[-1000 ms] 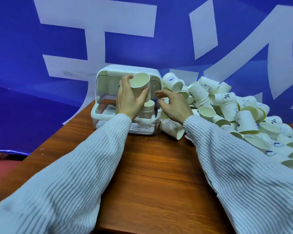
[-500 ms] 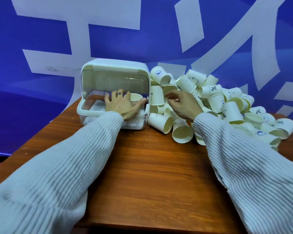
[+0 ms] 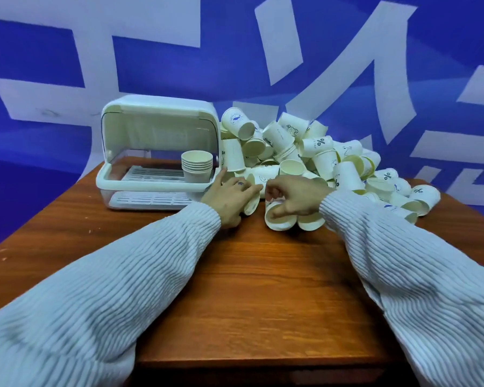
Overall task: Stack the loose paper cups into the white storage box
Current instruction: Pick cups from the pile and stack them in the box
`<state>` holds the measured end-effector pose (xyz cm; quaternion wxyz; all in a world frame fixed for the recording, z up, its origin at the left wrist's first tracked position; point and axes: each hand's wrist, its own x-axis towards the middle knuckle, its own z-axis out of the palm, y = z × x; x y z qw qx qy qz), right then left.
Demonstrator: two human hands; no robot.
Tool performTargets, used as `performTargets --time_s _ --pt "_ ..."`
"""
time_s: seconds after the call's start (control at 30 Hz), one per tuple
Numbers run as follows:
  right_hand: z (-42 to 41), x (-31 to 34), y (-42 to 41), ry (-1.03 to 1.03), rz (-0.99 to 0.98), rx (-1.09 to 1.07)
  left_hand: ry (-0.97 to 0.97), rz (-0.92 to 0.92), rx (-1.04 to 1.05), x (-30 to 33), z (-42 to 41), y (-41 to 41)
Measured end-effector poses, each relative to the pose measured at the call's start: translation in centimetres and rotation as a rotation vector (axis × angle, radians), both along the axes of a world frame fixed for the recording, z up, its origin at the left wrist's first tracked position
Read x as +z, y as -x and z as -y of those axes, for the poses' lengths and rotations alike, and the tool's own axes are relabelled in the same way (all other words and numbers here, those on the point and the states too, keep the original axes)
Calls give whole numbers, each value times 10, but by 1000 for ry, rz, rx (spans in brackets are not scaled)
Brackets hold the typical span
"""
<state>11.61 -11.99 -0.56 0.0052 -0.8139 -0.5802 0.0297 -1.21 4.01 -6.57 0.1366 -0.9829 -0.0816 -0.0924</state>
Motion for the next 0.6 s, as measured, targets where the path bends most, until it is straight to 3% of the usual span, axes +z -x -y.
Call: performTargets --time_s 0.13,0.27,0.4,0.6 --pt "5 -1 -5 -91 164 31 16 160 27 2 4 2" --pt "2 8 -6 -320 174 -44 231 406 6 17 2 11" --pt "-9 19 -1 -604 38 -147 570 721 18 42 -4 32" --pt "-55 39 28 -948 -161 -254 813 1142 223 62 -32 66"
